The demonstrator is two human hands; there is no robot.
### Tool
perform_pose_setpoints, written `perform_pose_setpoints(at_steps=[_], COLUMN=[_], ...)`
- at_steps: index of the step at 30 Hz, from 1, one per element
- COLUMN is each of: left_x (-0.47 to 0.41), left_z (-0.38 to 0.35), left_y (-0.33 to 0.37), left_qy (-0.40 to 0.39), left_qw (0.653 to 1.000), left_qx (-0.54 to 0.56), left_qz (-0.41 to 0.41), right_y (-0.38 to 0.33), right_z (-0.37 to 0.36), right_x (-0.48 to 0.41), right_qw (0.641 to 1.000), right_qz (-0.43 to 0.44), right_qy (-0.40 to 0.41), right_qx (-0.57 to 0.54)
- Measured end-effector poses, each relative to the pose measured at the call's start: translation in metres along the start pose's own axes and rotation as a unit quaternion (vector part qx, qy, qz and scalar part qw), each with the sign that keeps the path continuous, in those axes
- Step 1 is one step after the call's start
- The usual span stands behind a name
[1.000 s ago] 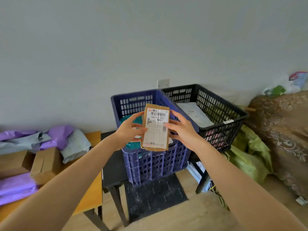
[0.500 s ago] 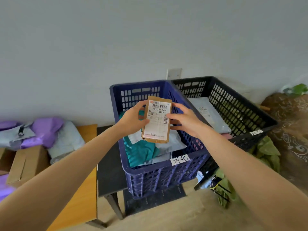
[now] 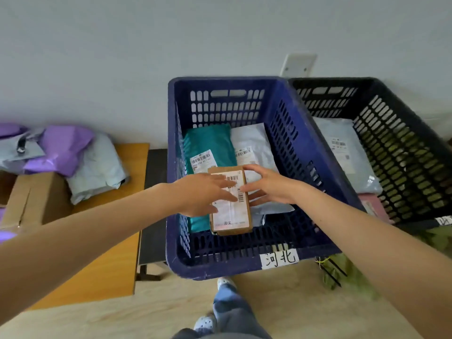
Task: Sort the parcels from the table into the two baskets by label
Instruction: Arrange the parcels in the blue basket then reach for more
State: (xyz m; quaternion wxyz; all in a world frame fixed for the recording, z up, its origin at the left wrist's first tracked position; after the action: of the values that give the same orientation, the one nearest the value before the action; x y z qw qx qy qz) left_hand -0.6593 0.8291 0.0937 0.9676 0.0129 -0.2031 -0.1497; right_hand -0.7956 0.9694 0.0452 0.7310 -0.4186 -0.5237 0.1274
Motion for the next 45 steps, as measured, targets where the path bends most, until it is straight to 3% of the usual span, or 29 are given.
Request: perform_pose_setpoints(at_steps=[12, 24, 32, 36, 40, 45], left_x=[-0.015, -0.015, -0.023, -0.024, -0.027, -0.031], left_z=[-0.031, -0.056, -0.068, -0.068, -0.064, -0.071], left_y=[0.017, 0.032, 0.034, 0.031, 0.030, 0.028], left_qy=[-0.161, -0.279, -0.332, -0.336, -0.346, -0.349], left_qw=[0.986, 0.959, 0.942, 0.940, 0.935, 0.934], left_qx=[0.045, 0.028, -0.014, -0.039, -0.045, -0.050], left_qz=[-0.012, 0.028, 0.044, 0.049, 0.060, 0.048], right_y=[0.024, 0.056, 0.059, 0.048, 0.031, 0.034], right_z=[-0.021, -0.042, -0.057, -0.053, -0.047, -0.055], right_x=[-0.045, -0.049, -0.054, -0.051, -0.053, -0.064], right_qw=[0.963, 0.978, 0.975, 0.943, 0.861, 0.830], right_qz=[-0.116, -0.105, -0.034, 0.055, 0.187, 0.196], right_qy=[-0.212, -0.175, -0.139, -0.136, -0.100, -0.169], right_qx=[0.118, 0.034, 0.170, 0.299, 0.463, 0.494])
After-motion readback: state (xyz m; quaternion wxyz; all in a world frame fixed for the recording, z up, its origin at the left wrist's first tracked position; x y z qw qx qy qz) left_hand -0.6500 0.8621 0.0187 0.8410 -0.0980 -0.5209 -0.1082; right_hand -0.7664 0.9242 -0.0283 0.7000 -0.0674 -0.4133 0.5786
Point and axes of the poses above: each hand's wrist, its own x-axis away from the middle knuckle, its own z-axis out of the back of the hand, y = z × x, the point moved 2 cm from there along -x, towards the middle knuckle, and after that the axes turned 2 degrees about -z, right-handed, at the moved point
